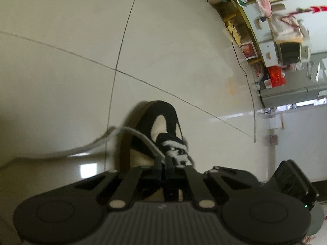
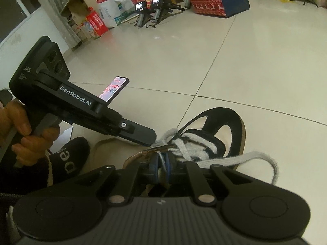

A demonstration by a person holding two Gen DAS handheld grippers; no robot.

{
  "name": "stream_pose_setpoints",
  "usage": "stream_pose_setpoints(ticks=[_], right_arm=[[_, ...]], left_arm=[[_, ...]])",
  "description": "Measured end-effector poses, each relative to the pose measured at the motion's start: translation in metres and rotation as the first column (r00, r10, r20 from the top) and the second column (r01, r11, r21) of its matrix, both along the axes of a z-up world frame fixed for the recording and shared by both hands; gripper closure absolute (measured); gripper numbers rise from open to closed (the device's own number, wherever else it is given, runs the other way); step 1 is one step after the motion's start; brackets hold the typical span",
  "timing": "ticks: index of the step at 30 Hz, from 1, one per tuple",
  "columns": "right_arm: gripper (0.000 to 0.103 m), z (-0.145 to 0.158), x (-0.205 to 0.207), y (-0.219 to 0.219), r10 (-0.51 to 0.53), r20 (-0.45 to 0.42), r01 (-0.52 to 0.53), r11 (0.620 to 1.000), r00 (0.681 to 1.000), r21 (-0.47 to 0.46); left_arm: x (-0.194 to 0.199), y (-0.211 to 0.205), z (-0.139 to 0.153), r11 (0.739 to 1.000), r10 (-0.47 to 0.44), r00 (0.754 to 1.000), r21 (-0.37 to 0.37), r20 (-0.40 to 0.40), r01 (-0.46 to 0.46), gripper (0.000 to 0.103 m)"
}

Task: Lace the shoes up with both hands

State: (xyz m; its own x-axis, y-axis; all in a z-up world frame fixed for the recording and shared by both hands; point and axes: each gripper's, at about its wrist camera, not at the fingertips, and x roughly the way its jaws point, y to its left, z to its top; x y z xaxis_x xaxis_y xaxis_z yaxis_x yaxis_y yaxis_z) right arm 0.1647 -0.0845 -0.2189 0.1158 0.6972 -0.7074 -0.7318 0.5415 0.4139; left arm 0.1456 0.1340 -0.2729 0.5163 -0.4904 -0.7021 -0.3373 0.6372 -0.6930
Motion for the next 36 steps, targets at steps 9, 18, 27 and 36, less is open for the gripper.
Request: stream_pose_setpoints(ticks=[9,18,27,36], right_arm=[[0.079,0.007,0.0,-0.002,-0.01,0.024,0.01,1.0,1.0,-0.006],[0.077,0.01,-0.003,0.0,0.006,0.059,-0.005,1.0,0.998,-0.018],[0.075,0.022,-0.012,0.014,0.128,0.211,-0.104,0.987,0.969,-0.119],[0.074,0.033,-0.026,0.028,0.316,0.312,-0.233,0.933,0.896,-0.276]], left_arm=[[-0.004,0.024,-0.015,0.991,0.039,0.995,-0.121,-0.087,-0.049,0.084],[-0.002,0.016,-0.017,0.98,0.057,0.995,-0.185,-0.078,-0.071,0.063],[-0.002,0.014,-0.02,0.971,0.065,0.994,-0.226,-0.087,-0.083,0.063],[-0.002,0.012,-0.021,0.97,0.055,0.995,-0.233,-0.084,-0.074,0.063]])
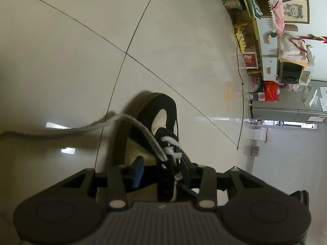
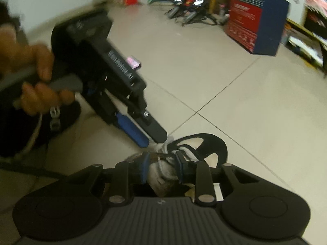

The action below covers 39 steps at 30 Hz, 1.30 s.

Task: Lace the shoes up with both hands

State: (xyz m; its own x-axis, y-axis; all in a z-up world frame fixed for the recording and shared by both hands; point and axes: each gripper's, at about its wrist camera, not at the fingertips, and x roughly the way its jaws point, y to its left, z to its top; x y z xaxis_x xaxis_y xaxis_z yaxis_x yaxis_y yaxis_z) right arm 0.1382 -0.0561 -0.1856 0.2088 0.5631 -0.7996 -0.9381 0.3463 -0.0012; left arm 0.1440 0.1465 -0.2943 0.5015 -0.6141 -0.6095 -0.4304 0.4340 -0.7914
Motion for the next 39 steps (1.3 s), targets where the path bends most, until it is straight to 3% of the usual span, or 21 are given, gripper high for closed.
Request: stream_pose_setpoints(ticks=[6,9,11,17,22,25,28,33,39], right_arm=[[0.078,-0.015,-0.007,0.01,0.062,0.068,-0.055,0.993,0.996,-0.102],[0.094,-0.018,-0.008,0.012,0.07,0.077,-0.062,0.992,0.995,-0.109],[0.1,-0.021,-0.008,0.013,0.073,0.075,-0.065,0.992,0.995,-0.106],[0.1,-0.019,-0.008,0.015,0.043,0.071,-0.04,0.998,0.997,-0.051],[0.1,-0.021,-0.006,0.013,0.013,0.046,-0.011,1.0,0.999,-0.029],[0.098,-0.021,-0.006,0.011,-0.006,0.037,0.007,1.0,0.999,-0.022],[0.098,-0.022,-0.007,0.01,-0.026,0.039,0.027,1.0,0.999,-0.013],[0.07,-0.019,-0.009,0.002,-0.077,0.084,0.077,0.997,0.993,0.003],[0.069,-0.021,-0.008,-0.009,-0.128,0.097,0.129,0.992,0.987,0.002]], left_arm=[[0.0,-0.002,-0.001,1.0,-0.006,1.0,-0.005,0.004,0.006,0.065],[0.001,-0.002,-0.001,1.0,-0.005,1.0,-0.006,0.008,0.005,0.065],[0.0,-0.003,-0.001,1.0,-0.003,1.0,-0.008,0.011,0.003,0.067],[0.001,-0.005,-0.001,1.0,-0.003,1.0,-0.014,0.016,0.003,0.072],[0.002,-0.008,-0.002,1.0,-0.002,1.0,-0.016,0.019,0.003,0.091],[0.003,-0.01,-0.001,1.0,0.0,1.0,0.003,0.02,0.0,0.1],[0.002,-0.012,0.002,0.999,-0.006,0.999,0.035,0.034,0.004,0.1],[0.005,-0.016,0.012,0.993,-0.036,0.998,0.116,0.052,0.03,0.101],[0.005,-0.015,0.029,0.966,-0.083,0.994,0.253,0.071,0.063,0.101]])
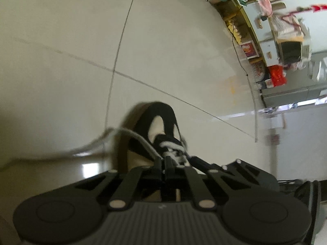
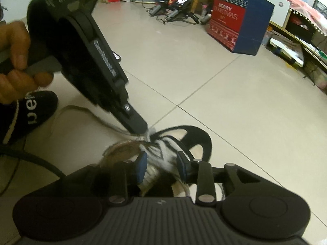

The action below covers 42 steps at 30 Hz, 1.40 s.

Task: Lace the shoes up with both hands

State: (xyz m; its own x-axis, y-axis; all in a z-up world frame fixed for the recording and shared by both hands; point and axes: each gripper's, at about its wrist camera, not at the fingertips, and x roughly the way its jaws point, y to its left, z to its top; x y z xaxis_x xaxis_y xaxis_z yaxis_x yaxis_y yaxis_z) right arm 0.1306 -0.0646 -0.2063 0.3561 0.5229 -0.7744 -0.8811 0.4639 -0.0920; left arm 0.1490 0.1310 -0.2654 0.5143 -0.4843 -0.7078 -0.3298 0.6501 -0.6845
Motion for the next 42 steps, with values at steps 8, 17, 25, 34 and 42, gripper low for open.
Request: stream_pose_setpoints(ticks=[8,17,25,34,42], right_arm=[[0.068,-0.005,0.001,-0.008,-0.024,-0.004,0.024,1.0,1.0,-0.004],[0.066,-0.006,0.002,-0.011,-0.036,-0.001,0.036,0.999,0.999,-0.001],[0.066,-0.007,0.003,-0.012,-0.054,0.0,0.054,0.999,0.999,0.001],[0.066,-0.007,0.003,-0.011,-0.084,-0.007,0.084,0.996,0.996,0.006],[0.066,-0.006,0.0,-0.016,-0.134,0.001,0.134,0.991,0.991,0.009]], left_arm=[[-0.01,0.027,0.005,0.99,0.0,0.998,0.142,-0.056,0.008,0.1],[-0.02,0.047,-0.006,0.946,-0.004,0.987,0.318,-0.163,0.057,0.1],[-0.007,0.026,-0.009,0.932,-0.256,0.95,0.214,-0.181,0.292,0.067],[0.017,-0.027,0.035,0.737,-0.577,0.817,0.434,0.004,0.518,0.057],[0.021,-0.047,0.037,0.648,-0.67,0.742,0.493,0.007,0.581,0.061]])
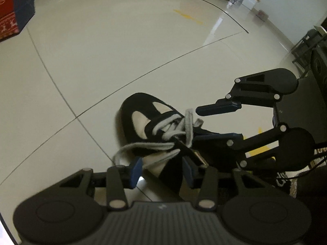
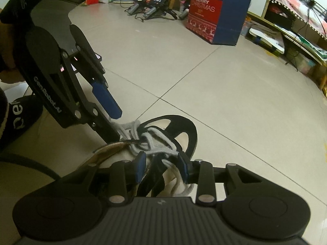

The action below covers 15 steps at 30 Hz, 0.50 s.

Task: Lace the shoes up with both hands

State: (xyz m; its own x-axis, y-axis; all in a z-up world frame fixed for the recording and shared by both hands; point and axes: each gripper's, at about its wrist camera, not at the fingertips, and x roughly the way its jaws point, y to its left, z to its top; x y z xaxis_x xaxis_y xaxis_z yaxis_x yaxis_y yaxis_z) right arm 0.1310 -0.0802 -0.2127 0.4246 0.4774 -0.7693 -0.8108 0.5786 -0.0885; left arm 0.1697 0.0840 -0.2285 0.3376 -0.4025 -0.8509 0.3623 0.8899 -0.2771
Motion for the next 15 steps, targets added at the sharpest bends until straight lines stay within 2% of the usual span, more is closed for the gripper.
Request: stream_pose_setpoints(ticks=[5,8,10,13,15], right_arm=[[0.066,0.0,0.002,0.001,-0.021,-0.02,0.021,1.0,1.0,0.007],[0.066,0.0,0.0,0.003,-0.025,-0.017,0.025,1.0,1.0,0.001],[0.066,0.0,0.0,0.003,-0.031,-0.025,0.031,1.0,0.999,-0.002],[0.066,0.003,0.002,0.003,-0.087,-0.06,0.086,0.996,0.994,-0.004],[0.066,0.003,0.004,0.0,-0.137,-0.119,0.139,0.99,0.983,0.015]], left_arm=[[0.002,-0.008,0.0,0.997,-0.077,0.996,0.028,0.037,0.076,0.065],[0.003,-0.013,0.0,0.985,-0.167,0.984,0.064,0.066,0.163,0.069],[0.004,-0.016,0.002,0.973,-0.217,0.973,0.098,0.071,0.21,0.075],[0.005,-0.019,0.001,0.957,-0.267,0.961,0.133,0.072,0.256,0.079],[0.004,-0.022,-0.003,0.955,-0.274,0.96,0.135,0.062,0.264,0.087]])
